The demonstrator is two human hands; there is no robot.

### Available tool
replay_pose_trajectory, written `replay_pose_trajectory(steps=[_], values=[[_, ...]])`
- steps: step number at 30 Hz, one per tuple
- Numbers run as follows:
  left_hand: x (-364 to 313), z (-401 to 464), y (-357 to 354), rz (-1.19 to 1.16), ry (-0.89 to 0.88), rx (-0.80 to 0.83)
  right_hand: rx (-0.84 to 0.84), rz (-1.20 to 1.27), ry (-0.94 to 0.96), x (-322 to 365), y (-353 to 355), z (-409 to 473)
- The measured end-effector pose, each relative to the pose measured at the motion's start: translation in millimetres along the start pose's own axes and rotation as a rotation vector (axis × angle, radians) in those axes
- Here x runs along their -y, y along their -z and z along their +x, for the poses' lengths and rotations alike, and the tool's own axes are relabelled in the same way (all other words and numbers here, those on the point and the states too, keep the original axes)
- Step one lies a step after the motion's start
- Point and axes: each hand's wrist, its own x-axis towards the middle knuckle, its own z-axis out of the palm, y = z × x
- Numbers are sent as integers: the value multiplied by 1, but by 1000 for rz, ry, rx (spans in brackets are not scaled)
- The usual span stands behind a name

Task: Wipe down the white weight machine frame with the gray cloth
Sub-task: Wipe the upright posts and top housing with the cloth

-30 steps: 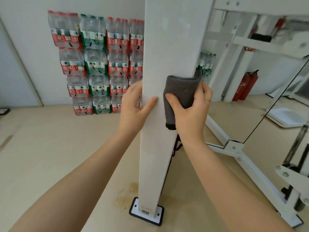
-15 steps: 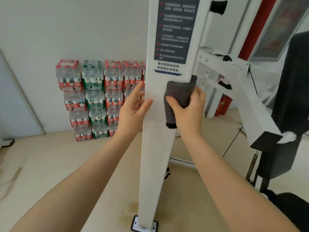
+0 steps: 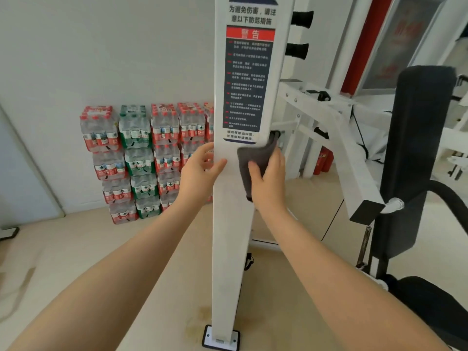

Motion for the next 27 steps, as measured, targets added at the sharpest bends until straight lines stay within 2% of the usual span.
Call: replay_pose_trajectory(steps=[2, 6, 14, 18, 22, 27], values=[[-8, 6, 0, -23, -31, -13, -101, 43, 57, 23, 5, 18], [-31, 23, 3, -98, -88, -45, -186, 87, -4, 45, 3, 41], [-41, 41, 6, -58, -194, 19, -171, 85, -96, 9, -11, 7], [-45, 52, 9, -47, -259, 79, -209, 167, 9, 41, -7, 37], [-46, 56, 12, -121, -242, 96, -223, 193, 37, 80, 7, 79], [-53, 57, 7, -152, -215, -3, -179, 210, 56, 92, 20, 93]])
